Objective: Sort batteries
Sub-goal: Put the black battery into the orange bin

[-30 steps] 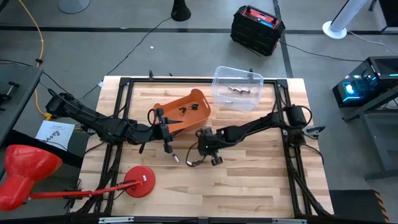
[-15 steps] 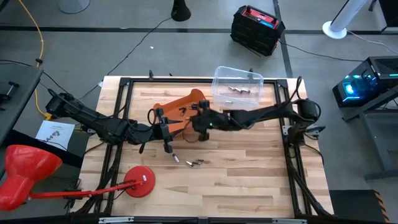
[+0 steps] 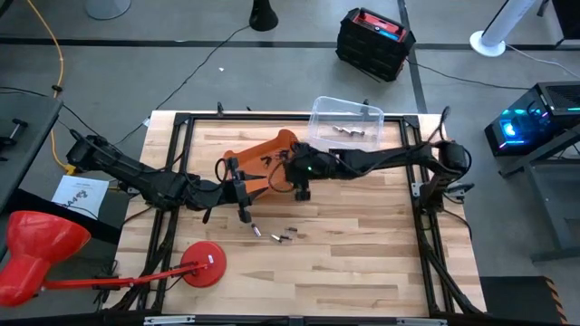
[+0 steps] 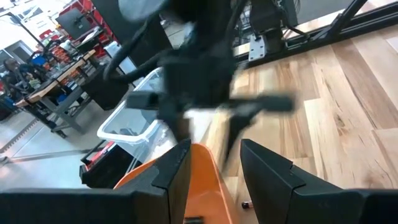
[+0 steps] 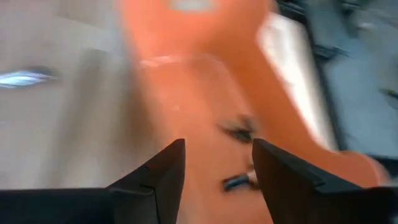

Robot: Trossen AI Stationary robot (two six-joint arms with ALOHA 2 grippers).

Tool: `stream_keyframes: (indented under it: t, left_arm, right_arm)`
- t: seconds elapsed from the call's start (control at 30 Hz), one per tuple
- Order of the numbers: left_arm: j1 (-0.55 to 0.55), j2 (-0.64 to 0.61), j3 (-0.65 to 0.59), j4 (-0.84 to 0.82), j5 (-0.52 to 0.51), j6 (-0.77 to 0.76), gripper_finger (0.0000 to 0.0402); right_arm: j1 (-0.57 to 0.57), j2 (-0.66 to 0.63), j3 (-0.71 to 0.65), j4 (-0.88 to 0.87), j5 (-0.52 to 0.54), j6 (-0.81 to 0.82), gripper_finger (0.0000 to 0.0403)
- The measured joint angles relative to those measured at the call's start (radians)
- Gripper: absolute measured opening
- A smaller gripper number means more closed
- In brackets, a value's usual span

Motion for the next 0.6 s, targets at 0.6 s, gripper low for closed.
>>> stream_keyframes:
  t: [0.6]
  left_arm:
    - [0.0, 0.0, 0.0, 0.014, 0.02, -0.034, 0.0131]
  right_arm:
    - [0.228, 0.149, -0.094, 0.069, -0.085, 0.241, 0.0179]
